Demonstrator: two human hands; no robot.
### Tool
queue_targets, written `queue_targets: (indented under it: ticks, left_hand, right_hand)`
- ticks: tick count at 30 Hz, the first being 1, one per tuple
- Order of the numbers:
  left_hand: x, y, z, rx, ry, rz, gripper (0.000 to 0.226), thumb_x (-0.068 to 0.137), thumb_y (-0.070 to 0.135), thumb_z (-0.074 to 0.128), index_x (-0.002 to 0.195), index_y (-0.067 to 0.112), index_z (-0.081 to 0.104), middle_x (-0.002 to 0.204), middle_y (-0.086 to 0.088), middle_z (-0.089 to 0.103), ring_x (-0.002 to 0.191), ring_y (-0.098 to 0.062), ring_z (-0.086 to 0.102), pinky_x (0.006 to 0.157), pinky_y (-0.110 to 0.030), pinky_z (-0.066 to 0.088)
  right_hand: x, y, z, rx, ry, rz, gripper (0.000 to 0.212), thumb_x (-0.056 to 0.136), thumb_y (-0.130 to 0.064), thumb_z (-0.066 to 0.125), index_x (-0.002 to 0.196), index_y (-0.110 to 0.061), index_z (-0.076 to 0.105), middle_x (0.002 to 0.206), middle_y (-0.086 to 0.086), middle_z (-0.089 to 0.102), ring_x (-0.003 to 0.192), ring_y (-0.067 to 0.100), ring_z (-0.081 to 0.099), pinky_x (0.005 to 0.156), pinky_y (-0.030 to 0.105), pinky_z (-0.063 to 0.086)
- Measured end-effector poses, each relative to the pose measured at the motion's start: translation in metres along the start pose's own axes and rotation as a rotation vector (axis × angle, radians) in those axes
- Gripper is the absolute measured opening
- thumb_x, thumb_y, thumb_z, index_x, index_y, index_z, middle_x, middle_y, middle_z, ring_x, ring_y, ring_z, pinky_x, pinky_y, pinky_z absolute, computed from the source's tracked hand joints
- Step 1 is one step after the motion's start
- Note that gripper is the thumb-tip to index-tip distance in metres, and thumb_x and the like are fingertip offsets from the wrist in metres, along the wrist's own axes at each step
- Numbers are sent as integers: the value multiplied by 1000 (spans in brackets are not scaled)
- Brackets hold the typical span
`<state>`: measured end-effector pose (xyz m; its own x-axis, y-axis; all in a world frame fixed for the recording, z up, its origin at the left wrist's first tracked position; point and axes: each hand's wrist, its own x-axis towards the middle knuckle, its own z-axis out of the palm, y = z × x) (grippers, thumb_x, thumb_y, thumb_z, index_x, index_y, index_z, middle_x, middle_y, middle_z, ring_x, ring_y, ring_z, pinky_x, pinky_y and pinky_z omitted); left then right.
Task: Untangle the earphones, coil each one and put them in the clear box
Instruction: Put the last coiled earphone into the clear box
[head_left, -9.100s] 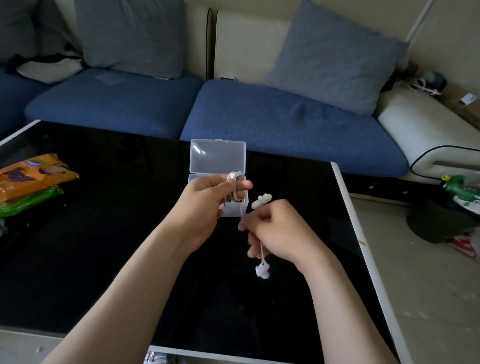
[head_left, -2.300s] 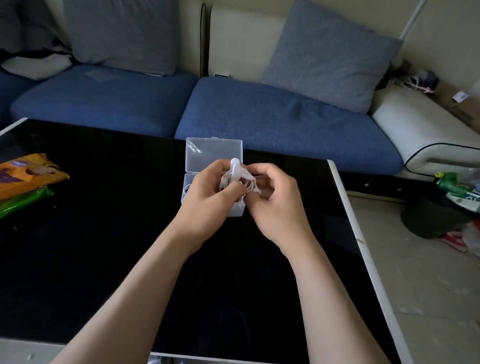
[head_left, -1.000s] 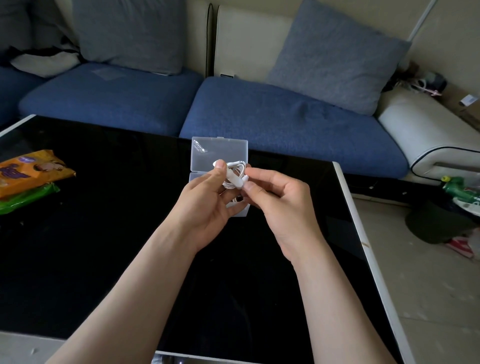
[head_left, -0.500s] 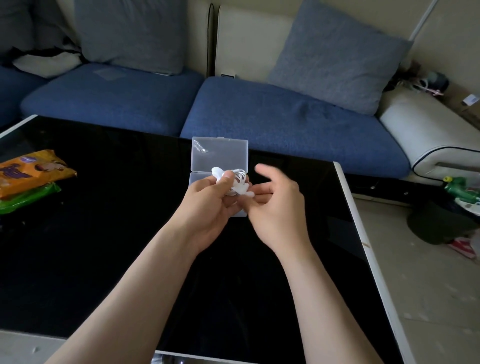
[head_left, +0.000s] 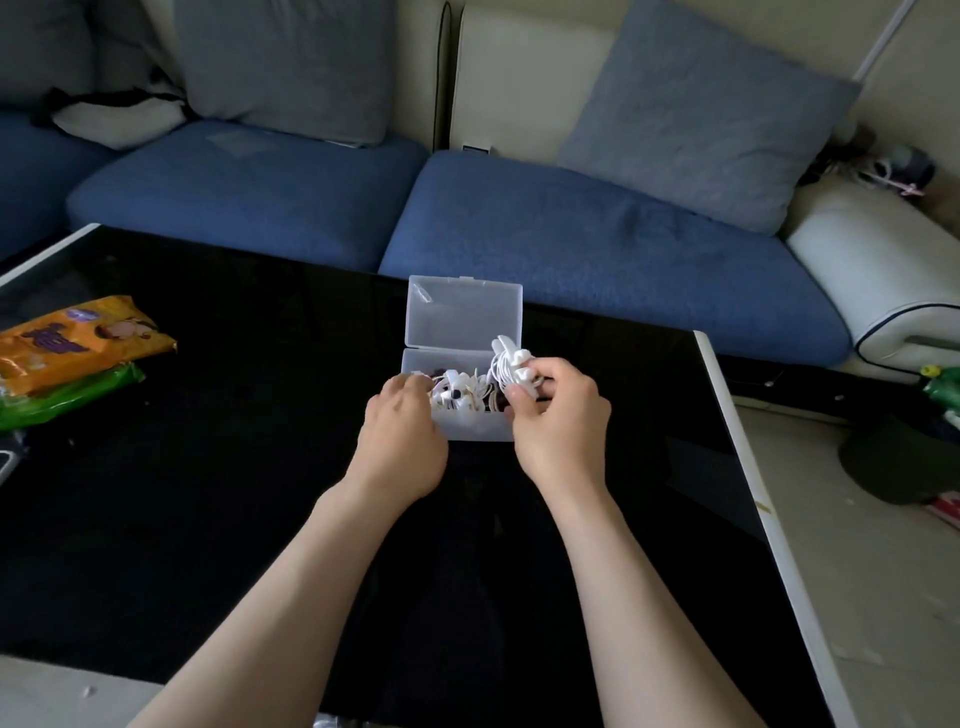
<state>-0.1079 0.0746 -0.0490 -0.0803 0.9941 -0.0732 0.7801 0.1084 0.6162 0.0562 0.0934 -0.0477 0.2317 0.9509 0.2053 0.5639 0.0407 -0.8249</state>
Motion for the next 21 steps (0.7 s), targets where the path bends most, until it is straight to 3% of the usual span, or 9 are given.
queue_targets:
  ticks: [2,3,6,9,12,16,19,21]
  left_hand:
    - [-2,-11,8,201,-108,-24,61,93,4,47,152,19,38,172,-10,15,150,-42,28,108,-54,38]
    - [-2,-17,11,260,-128,-34,60,95,7,49,152,20,37,173,-7,9,149,-43,29,105,-55,40]
    - [2,-27,14,224,-61,45,41,97,11,58,136,16,49,166,-9,24,134,-41,50,92,-49,52]
    - [4,-27,14,194,-22,65,17,99,18,61,114,11,57,149,-14,39,110,-38,62,80,-41,51]
    - [2,-20,12,193,-19,12,24,101,31,60,106,8,62,149,-16,38,120,-39,61,80,-36,46]
    - [4,-20,11,168,-17,-30,36,97,44,66,90,8,64,139,-12,37,102,-35,66,76,-34,47]
    - [7,-24,12,156,-18,-18,38,93,45,69,82,10,63,135,-12,37,109,-32,64,82,-38,54]
    - [7,-26,13,150,-7,-5,36,95,42,69,84,9,64,136,-11,37,114,-31,63,82,-38,54]
  right_hand:
    - [4,3,8,-18,-12,24,20,94,-16,78,113,-21,72,96,-4,77,83,12,77,83,28,61]
    - [4,5,11,-38,-17,23,20,95,-17,78,114,-20,72,97,-2,78,84,13,76,83,28,61]
    - [6,6,21,-130,-30,27,22,95,-21,77,116,-20,72,98,3,76,90,21,73,83,34,59]
    - [8,6,27,-217,-31,7,23,96,-24,73,118,-24,67,97,7,74,94,30,68,82,41,57]
    - [4,6,29,-309,-91,-29,21,97,-27,72,116,-26,62,98,9,71,92,34,66,77,43,55]
    - [0,15,36,-431,-175,-113,17,94,-39,75,104,-28,66,88,5,70,87,33,63,69,39,45]
    - [0,17,37,-556,-42,-234,30,99,-46,65,80,-23,71,73,5,67,81,35,55,70,38,28]
    - [1,20,34,-606,11,-238,31,98,-44,66,75,-24,73,84,4,63,86,34,53,72,38,30]
